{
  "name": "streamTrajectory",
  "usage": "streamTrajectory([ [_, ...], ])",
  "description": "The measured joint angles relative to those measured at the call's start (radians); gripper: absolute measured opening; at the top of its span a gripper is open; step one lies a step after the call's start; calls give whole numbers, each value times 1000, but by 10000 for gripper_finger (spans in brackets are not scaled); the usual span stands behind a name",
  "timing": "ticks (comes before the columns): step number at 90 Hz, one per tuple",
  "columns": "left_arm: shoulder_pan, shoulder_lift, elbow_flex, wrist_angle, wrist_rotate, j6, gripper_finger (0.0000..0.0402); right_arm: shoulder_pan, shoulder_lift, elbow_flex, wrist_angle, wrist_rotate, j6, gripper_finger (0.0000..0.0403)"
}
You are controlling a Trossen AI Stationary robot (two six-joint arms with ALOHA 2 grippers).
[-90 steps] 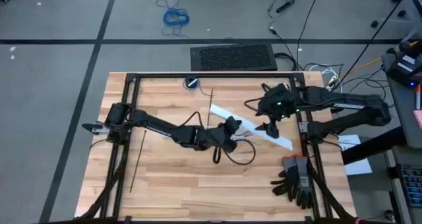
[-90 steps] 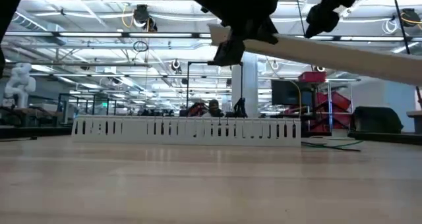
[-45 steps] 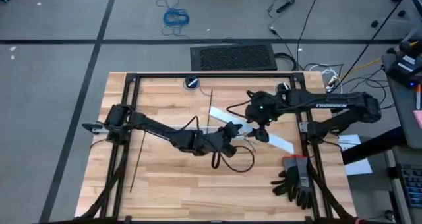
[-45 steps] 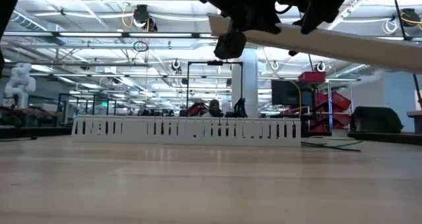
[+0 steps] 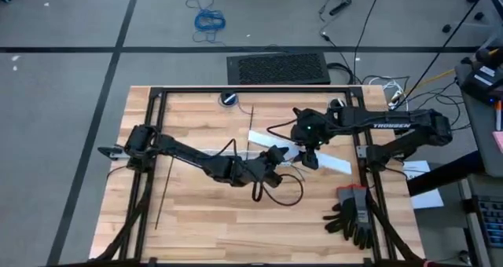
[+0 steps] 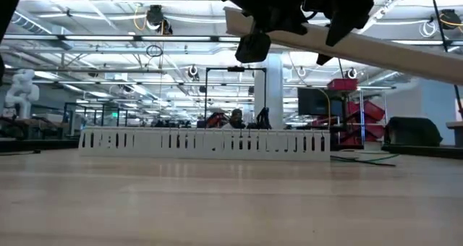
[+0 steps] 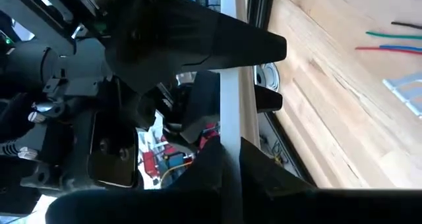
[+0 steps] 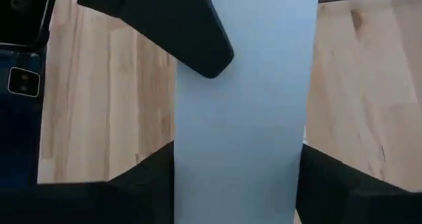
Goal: Ziptie cables
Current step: Close the cable duct
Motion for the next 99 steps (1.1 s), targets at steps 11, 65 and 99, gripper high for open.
streamTrajectory([
  [11, 8, 0, 0, -18, -69, -167, 55, -9, 0, 4, -40, 38, -25, 217],
  [65, 84, -49, -68, -524, 513, -1321, 221, -95, -12, -138, -167, 338, -209, 217],
  [99, 201, -42, -101, -602, 601, -1391, 265, -85, -20, -251, -42, 337, -228, 216],
])
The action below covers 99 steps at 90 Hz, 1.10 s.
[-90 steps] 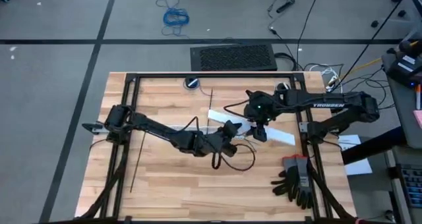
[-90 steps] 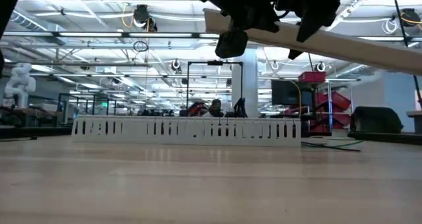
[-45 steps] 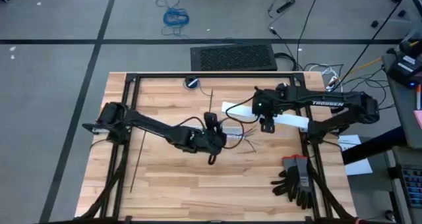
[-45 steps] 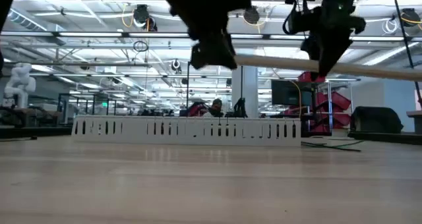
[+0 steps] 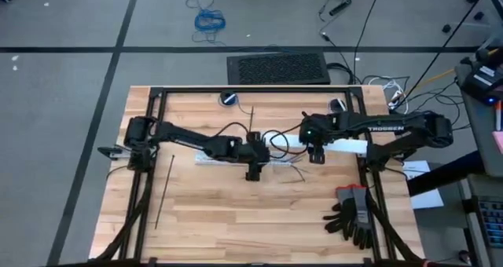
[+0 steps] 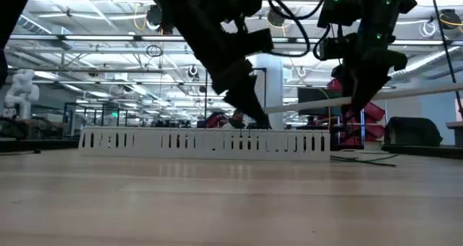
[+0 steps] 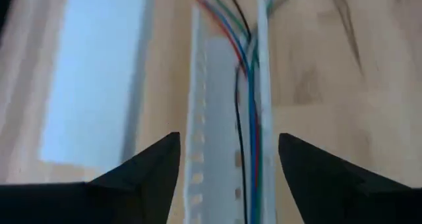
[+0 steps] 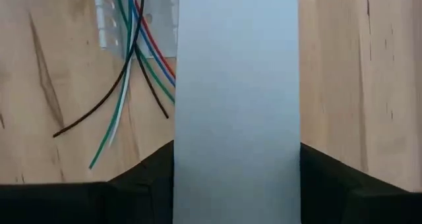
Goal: Ziptie cables
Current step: Close the cable duct
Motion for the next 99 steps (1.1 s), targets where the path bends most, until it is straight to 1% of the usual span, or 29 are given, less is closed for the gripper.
streamTrajectory([
  [4, 6, 0, -2, -30, 14, 0, 273, -5, 0, 7, -6, -1, -6, 216],
  [13, 11, 0, -20, -34, 30, -5, 292, -28, 0, 22, -19, 0, -10, 216],
  [22, 9, 0, -19, 43, 15, 13, 310, -53, 0, 26, -17, -1, -18, 216],
  [29, 14, 4, -18, 68, 14, 33, 321, -67, -1, 26, -15, -1, -21, 216],
  [40, 34, 37, -19, 60, 12, 32, 326, -72, -1, 26, -15, 0, -15, 216],
  [45, 44, 56, -19, 97, 17, 46, 327, -72, -4, 26, -15, 2, -9, 216],
  [55, 58, 92, -19, 205, 85, 26, 327, -71, -9, 26, -15, 7, 2, 216],
  [60, 61, 94, -19, 207, 96, 12, 327, -72, -13, 26, -15, 10, 8, 216],
  [67, 66, 93, -18, 164, 82, 2, 321, -68, -21, 26, -16, 10, 14, 216],
  [71, 68, 93, -23, 116, 66, 0, 313, -65, -26, 26, -16, 11, 17, 216],
  [75, 71, 93, -40, 106, 53, -1, 303, -63, -30, 26, -16, 11, 17, 216],
  [90, 73, 74, -141, 148, 44, -33, 260, -63, -33, 26, -16, 10, 21, 216],
  [95, 72, 53, -185, 172, 41, -34, 251, -63, -33, 26, -15, 10, 22, 216],
  [99, 69, 39, -222, 158, 37, -44, 246, -63, -33, 26, -15, 10, 22, 216],
])
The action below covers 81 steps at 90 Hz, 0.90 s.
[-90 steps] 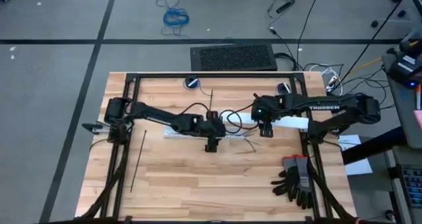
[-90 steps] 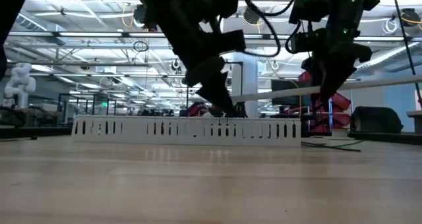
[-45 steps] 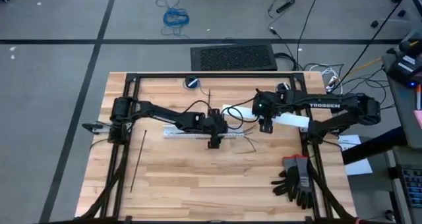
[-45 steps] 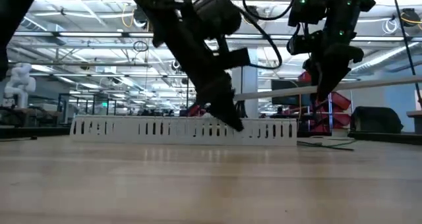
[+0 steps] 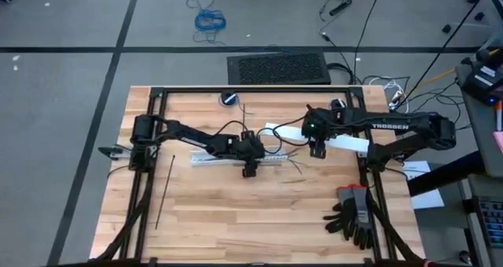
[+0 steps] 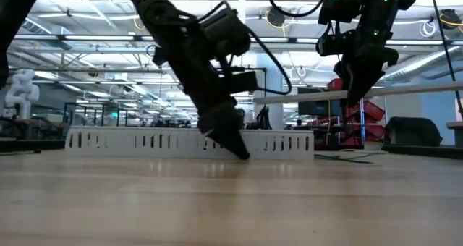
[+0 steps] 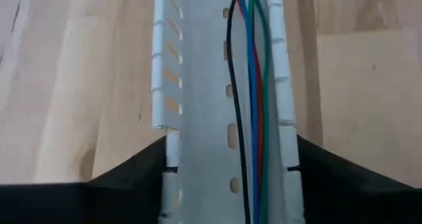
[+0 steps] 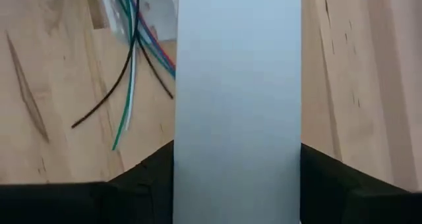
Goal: Ziptie cables
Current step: Close the cable duct
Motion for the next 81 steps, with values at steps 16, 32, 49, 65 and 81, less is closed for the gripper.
streamTrajectory([
  [16, -4, -151, -155, -1, -11, -5, 242, 0, 0, 0, 1, -4, -4, 216],
  [32, 20, -345, -266, -56, -36, 29, 241, 0, 0, -2, 12, -10, -8, 216],
  [49, 24, -412, -265, -38, -34, 41, 258, 16, 16, -5, 40, -80, -39, 216],
  [65, 30, -357, -267, -25, -25, 35, 274, 18, 50, -5, 65, -72, -121, 216],
  [81, 29, -288, -265, 54, -4, 21, 276, -4, 65, -4, 72, -26, -163, 216],
])
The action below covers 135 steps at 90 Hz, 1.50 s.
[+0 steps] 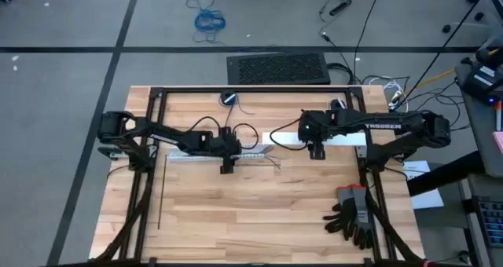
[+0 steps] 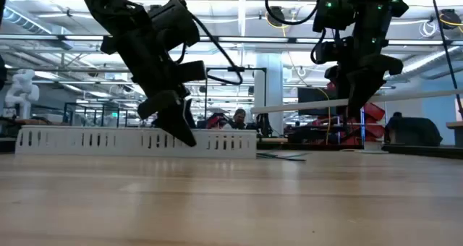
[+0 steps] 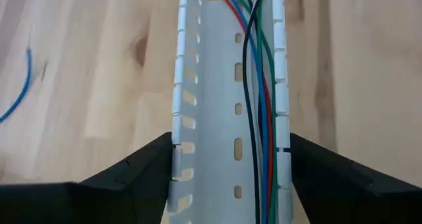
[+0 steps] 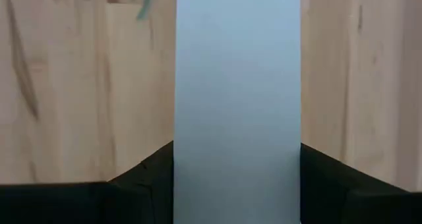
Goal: Ziptie cables
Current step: Close the cable duct
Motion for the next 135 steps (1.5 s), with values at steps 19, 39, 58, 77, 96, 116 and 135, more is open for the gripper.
streamTrajectory([
  [19, 18, 8, 6, 3, 5, -2, 276, 9, 8, 1, 25, -16, -3, 216],
  [39, 27, 6, 6, -6, 4, -2, 276, 45, 90, 3, 137, -41, -38, 216],
  [58, 27, 6, 6, -6, 4, -2, 277, 32, 190, 3, 170, -26, -79, 216],
  [77, 26, 6, 6, -6, 4, -3, 277, 29, 219, 4, 215, -26, -83, 216],
  [96, 26, 6, 6, -6, 3, -3, 277, 36, 181, 4, 217, 8, -76, 216],
  [116, 26, 6, 6, -7, 3, -3, 277, 26, 173, 4, 221, 0, -77, 216],
  [135, 26, 6, 6, -6, 3, -4, 277, 23, 212, 4, 237, -8, -83, 216],
])
